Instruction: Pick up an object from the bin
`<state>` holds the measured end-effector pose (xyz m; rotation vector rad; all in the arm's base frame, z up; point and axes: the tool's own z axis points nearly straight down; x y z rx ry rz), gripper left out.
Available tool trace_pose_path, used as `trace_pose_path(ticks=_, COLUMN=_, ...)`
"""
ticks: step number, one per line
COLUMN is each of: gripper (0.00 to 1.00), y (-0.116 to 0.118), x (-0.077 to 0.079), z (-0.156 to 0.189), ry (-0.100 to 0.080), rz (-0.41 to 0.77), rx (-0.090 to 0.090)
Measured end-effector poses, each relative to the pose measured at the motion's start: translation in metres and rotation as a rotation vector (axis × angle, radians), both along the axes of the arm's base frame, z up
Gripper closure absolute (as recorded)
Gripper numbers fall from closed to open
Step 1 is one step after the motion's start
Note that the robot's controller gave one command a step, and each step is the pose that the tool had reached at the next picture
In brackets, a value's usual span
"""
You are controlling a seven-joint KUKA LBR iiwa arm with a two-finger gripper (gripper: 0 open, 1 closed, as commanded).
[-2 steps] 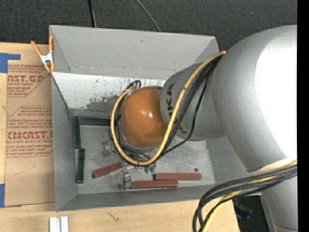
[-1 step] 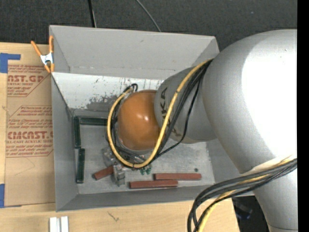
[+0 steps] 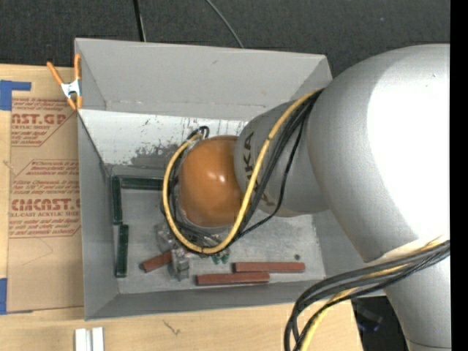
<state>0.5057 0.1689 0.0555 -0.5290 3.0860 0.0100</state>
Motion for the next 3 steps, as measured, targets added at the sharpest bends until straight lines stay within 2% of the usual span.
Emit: trace_pose_path(ticks=3, gripper=1.00, y=-0.001, x=-0.001, z=0.036, ry=0.006, rz=0.000, rx=-0.006)
